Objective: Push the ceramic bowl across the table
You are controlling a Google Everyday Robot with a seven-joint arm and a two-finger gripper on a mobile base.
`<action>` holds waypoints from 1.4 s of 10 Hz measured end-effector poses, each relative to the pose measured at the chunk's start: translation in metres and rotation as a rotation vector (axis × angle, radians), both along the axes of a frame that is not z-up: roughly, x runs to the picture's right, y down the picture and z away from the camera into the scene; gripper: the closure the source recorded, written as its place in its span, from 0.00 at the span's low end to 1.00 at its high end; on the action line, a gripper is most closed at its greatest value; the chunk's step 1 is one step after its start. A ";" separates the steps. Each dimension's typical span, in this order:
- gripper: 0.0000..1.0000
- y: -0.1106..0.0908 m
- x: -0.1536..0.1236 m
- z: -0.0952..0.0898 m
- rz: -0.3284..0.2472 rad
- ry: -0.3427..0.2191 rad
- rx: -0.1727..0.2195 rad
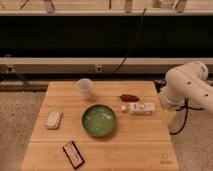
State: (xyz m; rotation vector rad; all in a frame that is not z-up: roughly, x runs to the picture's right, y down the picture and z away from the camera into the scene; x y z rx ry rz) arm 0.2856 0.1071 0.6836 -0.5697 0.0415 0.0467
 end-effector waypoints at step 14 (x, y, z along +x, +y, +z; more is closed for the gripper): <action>0.20 0.039 -0.082 0.047 -0.126 -0.072 -0.007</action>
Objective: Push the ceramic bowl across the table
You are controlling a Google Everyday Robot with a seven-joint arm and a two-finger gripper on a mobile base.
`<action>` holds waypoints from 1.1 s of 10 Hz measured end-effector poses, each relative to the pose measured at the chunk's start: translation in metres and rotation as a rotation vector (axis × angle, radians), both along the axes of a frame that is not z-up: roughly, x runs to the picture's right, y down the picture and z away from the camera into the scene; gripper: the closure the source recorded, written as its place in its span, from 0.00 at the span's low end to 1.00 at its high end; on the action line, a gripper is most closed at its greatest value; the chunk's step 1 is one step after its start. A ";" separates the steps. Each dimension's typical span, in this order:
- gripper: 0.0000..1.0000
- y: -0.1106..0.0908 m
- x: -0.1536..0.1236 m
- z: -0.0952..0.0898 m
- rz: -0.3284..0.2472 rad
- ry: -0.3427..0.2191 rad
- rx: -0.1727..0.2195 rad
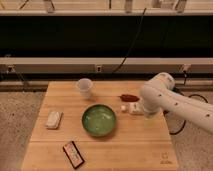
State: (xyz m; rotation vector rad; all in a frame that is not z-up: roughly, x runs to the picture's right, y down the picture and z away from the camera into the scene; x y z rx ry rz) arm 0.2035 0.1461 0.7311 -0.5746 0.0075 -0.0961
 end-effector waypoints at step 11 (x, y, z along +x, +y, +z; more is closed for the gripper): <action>0.20 0.019 -0.037 0.019 -0.048 -0.033 0.000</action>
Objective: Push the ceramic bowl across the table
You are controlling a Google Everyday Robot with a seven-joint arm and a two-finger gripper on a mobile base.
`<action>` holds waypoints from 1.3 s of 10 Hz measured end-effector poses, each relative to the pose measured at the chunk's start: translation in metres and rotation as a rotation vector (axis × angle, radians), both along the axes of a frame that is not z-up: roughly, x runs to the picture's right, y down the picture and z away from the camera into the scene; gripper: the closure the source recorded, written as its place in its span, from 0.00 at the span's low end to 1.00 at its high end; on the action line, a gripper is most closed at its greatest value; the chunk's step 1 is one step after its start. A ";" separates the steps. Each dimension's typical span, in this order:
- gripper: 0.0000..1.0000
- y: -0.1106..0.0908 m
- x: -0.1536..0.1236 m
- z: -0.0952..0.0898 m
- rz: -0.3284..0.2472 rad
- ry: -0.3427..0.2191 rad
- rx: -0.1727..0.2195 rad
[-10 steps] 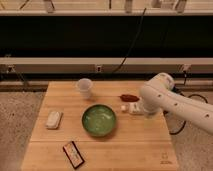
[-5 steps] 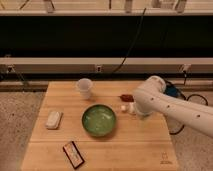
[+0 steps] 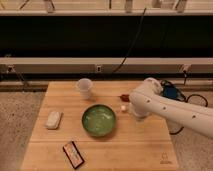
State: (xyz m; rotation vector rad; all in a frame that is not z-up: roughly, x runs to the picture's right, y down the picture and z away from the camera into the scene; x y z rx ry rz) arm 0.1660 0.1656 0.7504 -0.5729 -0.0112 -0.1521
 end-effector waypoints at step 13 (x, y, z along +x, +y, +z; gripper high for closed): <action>0.20 0.016 -0.017 0.012 -0.016 -0.026 -0.017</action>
